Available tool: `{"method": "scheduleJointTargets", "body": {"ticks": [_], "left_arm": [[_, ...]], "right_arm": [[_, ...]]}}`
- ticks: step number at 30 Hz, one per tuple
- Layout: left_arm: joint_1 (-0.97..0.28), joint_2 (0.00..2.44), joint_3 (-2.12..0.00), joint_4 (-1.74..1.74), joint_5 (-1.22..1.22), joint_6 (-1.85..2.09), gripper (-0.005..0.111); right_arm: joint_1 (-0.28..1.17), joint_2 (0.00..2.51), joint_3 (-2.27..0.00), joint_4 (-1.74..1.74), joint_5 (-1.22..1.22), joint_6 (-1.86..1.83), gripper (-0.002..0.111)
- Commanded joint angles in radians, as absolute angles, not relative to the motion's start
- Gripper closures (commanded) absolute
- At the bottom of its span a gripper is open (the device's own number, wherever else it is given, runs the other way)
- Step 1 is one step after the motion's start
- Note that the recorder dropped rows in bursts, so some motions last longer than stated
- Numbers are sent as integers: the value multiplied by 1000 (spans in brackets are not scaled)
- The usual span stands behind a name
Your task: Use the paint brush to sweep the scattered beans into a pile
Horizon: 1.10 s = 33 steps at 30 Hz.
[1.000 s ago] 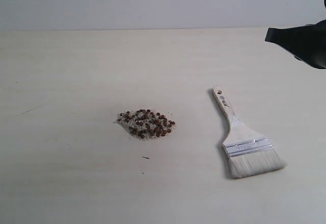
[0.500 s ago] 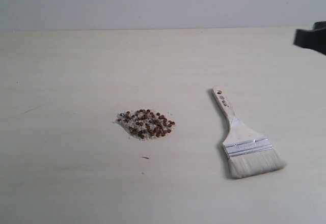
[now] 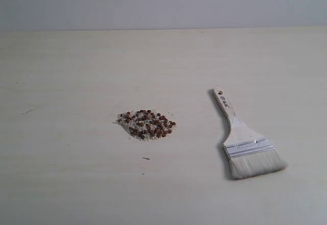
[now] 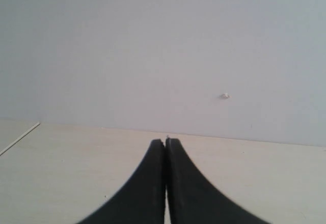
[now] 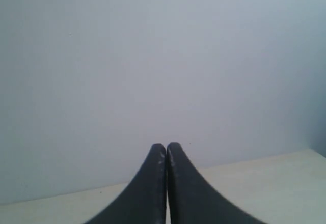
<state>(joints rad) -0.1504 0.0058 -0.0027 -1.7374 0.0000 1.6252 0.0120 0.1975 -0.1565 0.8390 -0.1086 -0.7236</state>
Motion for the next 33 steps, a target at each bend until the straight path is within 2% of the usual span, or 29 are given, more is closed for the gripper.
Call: {"method": "scheduleJointTargets", "body": {"ticks": [1, 3, 9, 18, 23, 33], "left_arm": [[-149, 0, 0, -1744, 0, 1623, 107], [-149, 0, 0, -1744, 0, 1623, 107], [-149, 0, 0, -1744, 0, 1623, 107], [-149, 0, 0, -1744, 0, 1623, 107], [-149, 0, 0, -1744, 0, 1623, 107], [-149, 0, 0, -1744, 0, 1623, 107]], "right_arm": [[5, 166, -120, 830, -101, -755, 108], [5, 166, -89, 772, -99, -730, 108], [5, 163, 0, 283, -99, -257, 108], [4, 163, 0, 196, 7, -209, 108], [4, 163, 0, -48, 79, 75, 108], [4, 163, 0, -53, 79, 171, 108]]}}
